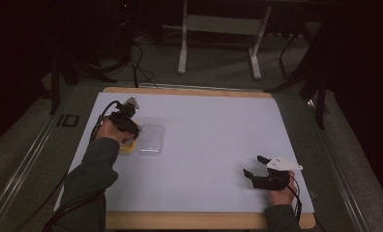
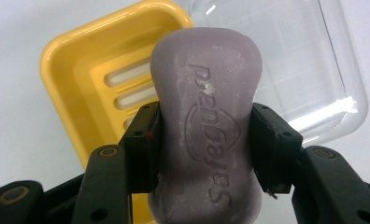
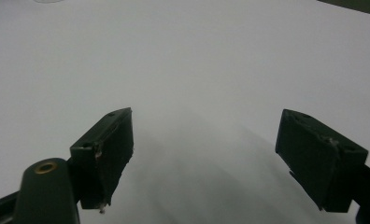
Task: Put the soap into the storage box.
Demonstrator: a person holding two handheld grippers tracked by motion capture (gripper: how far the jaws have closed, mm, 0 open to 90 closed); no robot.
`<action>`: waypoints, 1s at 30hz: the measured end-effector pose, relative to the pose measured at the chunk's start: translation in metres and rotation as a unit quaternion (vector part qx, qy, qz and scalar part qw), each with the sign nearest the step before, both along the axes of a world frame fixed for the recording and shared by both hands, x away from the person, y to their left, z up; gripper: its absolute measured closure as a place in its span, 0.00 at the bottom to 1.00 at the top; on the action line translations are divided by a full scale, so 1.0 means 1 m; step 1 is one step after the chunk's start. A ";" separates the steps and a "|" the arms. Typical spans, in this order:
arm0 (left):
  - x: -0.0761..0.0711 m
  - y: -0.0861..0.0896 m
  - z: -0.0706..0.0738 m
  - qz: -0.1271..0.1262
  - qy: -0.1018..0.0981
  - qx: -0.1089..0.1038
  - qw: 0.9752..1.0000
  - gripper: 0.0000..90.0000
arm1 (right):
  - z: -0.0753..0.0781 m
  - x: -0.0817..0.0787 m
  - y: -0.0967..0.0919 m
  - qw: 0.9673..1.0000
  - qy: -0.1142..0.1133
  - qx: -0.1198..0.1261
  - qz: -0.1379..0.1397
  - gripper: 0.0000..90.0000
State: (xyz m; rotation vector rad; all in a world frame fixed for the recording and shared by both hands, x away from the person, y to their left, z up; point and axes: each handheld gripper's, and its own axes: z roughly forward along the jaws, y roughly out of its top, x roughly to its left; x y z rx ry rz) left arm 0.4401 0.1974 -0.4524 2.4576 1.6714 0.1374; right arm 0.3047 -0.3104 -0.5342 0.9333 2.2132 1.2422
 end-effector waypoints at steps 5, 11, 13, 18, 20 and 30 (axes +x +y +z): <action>0.001 0.003 0.002 0.007 -0.002 0.000 1.000 0.55 | 0.000 0.000 0.000 1.000 0.001 0.001 -0.001 0.21; 0.002 0.005 0.003 0.018 -0.006 0.000 1.000 0.55 | 0.000 0.000 0.000 1.000 0.001 0.001 -0.001 0.21; 0.003 0.006 0.002 0.023 -0.006 -0.001 1.000 0.55 | 0.000 0.000 0.000 1.000 0.001 0.001 -0.001 0.21; 0.004 0.007 -0.001 0.032 -0.008 0.001 0.999 0.55 | 0.000 0.000 0.000 1.000 0.000 0.001 -0.001 0.21; 0.004 0.008 -0.002 0.037 -0.009 0.003 0.999 0.55 | 0.000 0.000 0.000 1.000 0.000 0.001 0.000 0.21; 0.006 0.016 -0.008 0.069 -0.013 0.004 0.998 0.55 | 0.000 0.000 0.000 1.000 -0.002 0.001 0.000 0.21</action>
